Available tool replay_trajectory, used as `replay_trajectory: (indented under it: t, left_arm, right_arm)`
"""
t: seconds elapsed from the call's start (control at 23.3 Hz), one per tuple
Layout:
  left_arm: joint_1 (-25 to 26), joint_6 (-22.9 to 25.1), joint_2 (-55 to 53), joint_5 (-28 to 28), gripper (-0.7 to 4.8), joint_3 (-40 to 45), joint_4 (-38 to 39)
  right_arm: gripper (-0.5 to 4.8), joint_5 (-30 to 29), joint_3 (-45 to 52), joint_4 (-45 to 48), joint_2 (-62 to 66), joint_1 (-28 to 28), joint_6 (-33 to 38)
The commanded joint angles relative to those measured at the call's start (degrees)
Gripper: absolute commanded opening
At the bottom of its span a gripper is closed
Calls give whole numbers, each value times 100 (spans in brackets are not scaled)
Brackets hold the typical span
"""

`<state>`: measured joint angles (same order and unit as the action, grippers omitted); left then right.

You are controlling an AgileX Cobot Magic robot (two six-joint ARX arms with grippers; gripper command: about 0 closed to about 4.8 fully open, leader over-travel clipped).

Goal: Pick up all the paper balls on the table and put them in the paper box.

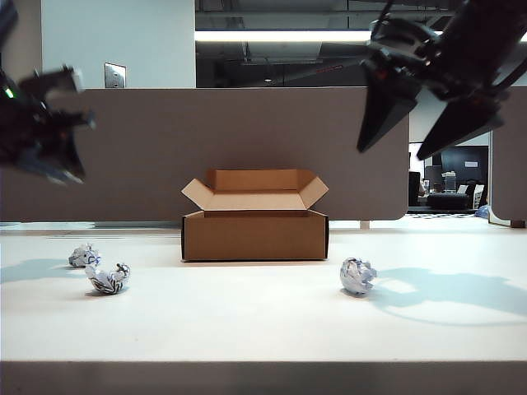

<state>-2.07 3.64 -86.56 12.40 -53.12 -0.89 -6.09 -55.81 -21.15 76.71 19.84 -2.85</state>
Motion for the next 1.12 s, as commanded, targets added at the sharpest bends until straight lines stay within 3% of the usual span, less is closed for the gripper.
replay_trajectory:
  t: [0.04,0.26,0.39,0.52,0.6,1.12]
  left_arm:
    - [4,-175,-505,92,309,-166,-262]
    - [-9,-170,-1193,26,319,-859,-116]
    - [-11,-173,-1467,22,319,-1305,317]
    - [-57,-66,-1694,-170,319,-1792,1305]
    - [-57,111,-1740,-227,319,-1895,1602]
    - [-203,103,-2223,-227,319,-1998,2192]
  right_arm:
    - [443,15,-33,57,151,199,411]
    - [445,492,-33,44,575,404,584]
    - [445,492,-33,151,780,404,586]
    - [445,496,-94,236,946,407,697]
    - [445,498,-166,254,1034,407,741]
    - [444,509,-162,170,1056,407,739]
